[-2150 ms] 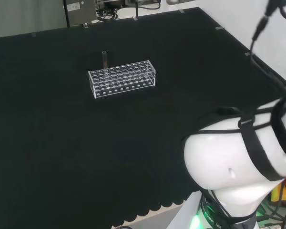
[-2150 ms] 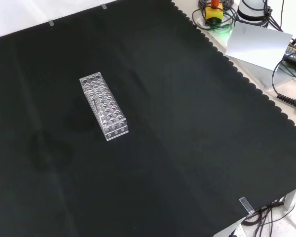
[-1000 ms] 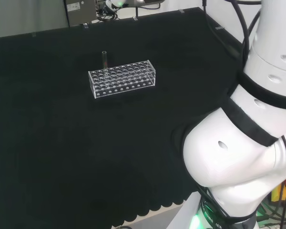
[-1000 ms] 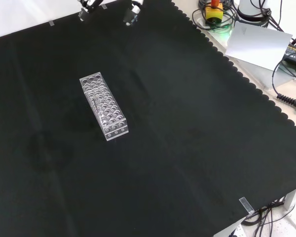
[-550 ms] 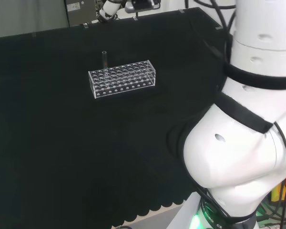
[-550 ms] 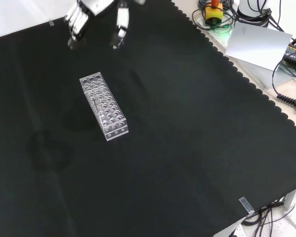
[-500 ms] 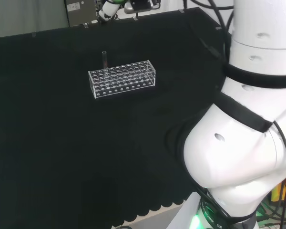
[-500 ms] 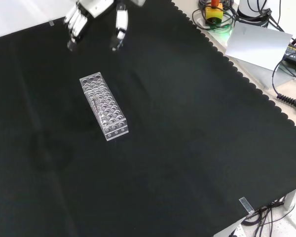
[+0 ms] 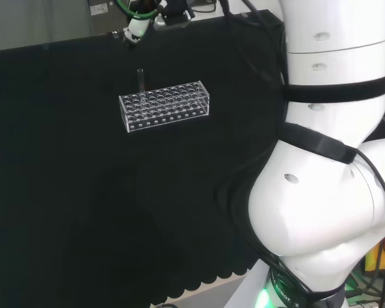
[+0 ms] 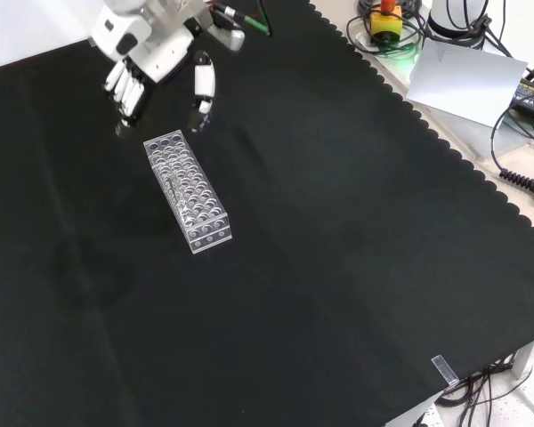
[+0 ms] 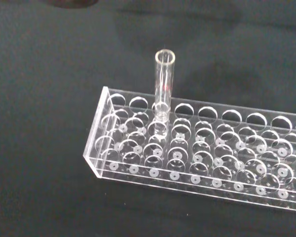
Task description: Pick up the test tube.
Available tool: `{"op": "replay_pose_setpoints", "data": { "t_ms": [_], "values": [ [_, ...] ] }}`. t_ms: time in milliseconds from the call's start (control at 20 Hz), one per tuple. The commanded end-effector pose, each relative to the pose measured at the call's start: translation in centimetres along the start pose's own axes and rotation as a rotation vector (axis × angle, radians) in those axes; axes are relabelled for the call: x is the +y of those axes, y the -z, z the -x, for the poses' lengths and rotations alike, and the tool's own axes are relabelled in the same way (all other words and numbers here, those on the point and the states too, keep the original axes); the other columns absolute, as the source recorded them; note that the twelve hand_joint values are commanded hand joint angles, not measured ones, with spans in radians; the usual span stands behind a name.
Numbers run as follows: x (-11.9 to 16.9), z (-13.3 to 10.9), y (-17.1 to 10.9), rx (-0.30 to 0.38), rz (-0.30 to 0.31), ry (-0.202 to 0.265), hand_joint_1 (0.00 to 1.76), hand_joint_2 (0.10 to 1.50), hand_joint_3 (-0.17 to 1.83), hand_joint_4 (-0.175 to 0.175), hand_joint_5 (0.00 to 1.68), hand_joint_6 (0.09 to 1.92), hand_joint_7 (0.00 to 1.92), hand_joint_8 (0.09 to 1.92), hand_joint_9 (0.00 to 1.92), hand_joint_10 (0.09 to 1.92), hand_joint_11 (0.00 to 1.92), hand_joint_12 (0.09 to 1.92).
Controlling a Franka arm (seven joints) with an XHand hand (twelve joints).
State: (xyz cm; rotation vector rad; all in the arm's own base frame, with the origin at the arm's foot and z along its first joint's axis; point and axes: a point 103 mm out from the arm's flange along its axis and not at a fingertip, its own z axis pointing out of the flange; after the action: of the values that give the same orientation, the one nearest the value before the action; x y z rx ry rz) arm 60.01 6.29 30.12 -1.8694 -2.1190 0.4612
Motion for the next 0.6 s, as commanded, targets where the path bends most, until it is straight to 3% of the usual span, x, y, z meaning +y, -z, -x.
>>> {"op": "replay_pose_setpoints", "data": {
  "t_ms": [50,600],
  "values": [
    [1.5,-0.5,-2.6,-0.049,-0.092,0.010,0.74,0.81,0.38,-0.119,0.45,0.09,0.52,0.89,0.39,0.90,0.20,1.58],
    [3.4,-0.2,-5.3,-0.068,-0.150,0.003,0.76,0.81,0.39,-0.123,0.47,0.11,0.52,0.89,0.40,0.89,0.19,1.57]
  ]
}}
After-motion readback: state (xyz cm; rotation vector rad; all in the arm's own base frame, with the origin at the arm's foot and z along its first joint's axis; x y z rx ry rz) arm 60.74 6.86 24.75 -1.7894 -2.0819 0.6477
